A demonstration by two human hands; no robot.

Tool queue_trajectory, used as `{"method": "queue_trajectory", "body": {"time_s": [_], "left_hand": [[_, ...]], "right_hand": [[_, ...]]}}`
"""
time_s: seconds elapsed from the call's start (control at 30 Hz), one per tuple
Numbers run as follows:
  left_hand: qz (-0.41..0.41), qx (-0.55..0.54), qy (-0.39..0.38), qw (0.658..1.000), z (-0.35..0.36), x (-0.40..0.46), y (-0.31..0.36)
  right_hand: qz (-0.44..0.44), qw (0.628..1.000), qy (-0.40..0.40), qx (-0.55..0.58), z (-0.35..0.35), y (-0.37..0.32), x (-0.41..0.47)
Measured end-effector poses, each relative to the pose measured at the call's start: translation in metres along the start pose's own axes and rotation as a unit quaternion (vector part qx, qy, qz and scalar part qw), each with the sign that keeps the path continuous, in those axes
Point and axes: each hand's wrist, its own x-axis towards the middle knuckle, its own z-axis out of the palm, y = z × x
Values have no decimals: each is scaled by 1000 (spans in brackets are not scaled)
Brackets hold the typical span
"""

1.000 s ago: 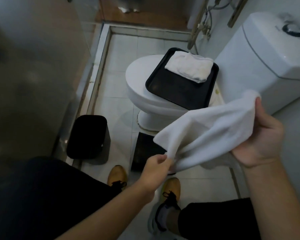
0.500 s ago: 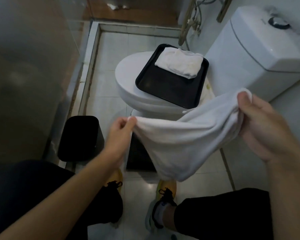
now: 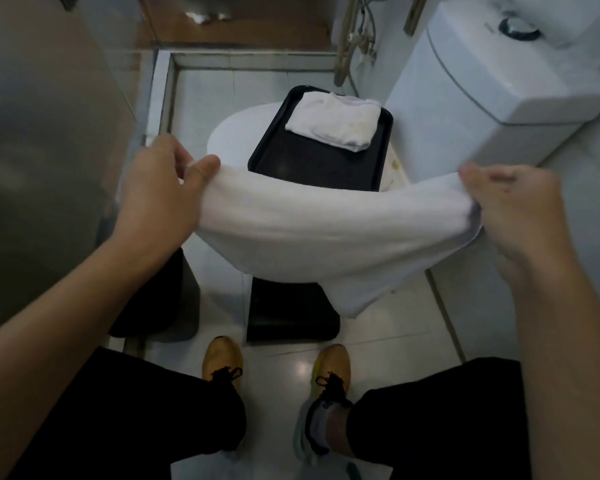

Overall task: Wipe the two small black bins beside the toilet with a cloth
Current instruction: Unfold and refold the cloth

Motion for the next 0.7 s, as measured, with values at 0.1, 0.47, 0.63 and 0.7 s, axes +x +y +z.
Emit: {"method": "queue_trajectory", "body": {"time_s": [0.1,0.47,0.63,0.7], "left_hand": [[-26,-6,-7,1000,1,7,-5],[-14,-234,-192,953,-15,19,-24],[58,-153,-229,960,-23,15,-30],[52,-161,-193,967,-18,13,-32]], "right_hand": [[81,994,-33,72,3,-5,1],[-162,952,-95,-242,-5,-6,6],[-241,925,-68,-285,-7,-9,8],[-253,922,-72,-284,-8,-5,11]]}}
